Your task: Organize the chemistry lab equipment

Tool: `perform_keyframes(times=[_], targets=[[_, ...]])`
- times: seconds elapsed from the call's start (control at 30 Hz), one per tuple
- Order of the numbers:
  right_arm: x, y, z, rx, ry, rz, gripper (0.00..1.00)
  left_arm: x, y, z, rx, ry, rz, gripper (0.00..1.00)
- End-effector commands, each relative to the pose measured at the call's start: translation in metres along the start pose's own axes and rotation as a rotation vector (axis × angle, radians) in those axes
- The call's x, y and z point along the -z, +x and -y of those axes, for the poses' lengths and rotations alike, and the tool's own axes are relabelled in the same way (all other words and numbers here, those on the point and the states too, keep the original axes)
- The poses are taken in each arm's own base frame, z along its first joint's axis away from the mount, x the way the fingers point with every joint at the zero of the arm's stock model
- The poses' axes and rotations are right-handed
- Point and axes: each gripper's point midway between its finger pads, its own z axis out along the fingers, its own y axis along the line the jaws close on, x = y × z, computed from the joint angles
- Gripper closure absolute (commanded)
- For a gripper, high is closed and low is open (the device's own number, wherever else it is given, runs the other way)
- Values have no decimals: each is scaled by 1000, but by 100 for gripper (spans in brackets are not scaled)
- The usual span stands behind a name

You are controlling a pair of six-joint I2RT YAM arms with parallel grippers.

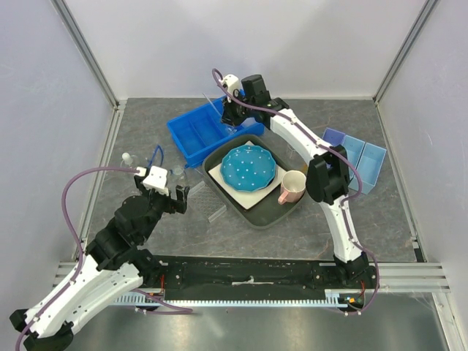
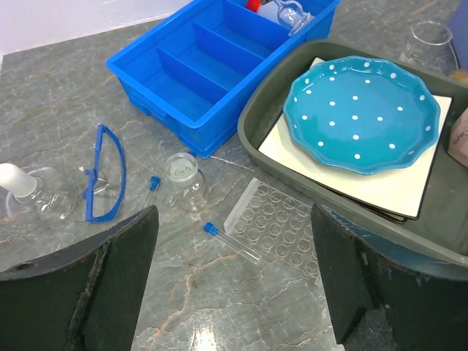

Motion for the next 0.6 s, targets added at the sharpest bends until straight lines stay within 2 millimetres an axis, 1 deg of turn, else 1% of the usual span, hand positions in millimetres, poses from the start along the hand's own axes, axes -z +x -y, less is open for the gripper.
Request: perform_keyframes(times=[0.0,0.03,0.1,0.13,0.17,0.23,0.27,0.33,0.37,0.47,0.57], targets=[[-22,-28,18,-15,48,125,86,0,-11,-13,-16,-64,52,9],[-24,-28,26,-27,76,136,86,-1,-11,-14,-16,-69,50,9],[-37,-24,39,-46,100,163,86,-2,-9,-16,-18,-78,44,9],[-38,-29,45,-41,124,179,86,-2,-9,-18,-44,-85,43,9],[-48,-20,50,-45,133,171,86,-3,-8,-18,-47,-86,38,9],[-55,-14,55,-46,145,171,85,-5,-7,-20,-53,-92,33,9],[-62,-5,60,-53,156,159,85,-5,-6,-20,-53,-94,32,9],[-67,1,65,-54,172,153,85,-7,-5,-21,-55,-96,25,9],[-72,8,67,-54,178,140,85,-8,-4,-21,-55,-98,22,9],[-79,22,72,-57,183,118,84,-10,-3,-22,-53,-93,16,9],[-83,32,72,-59,185,99,82,-13,-2,-22,-51,-91,7,9]])
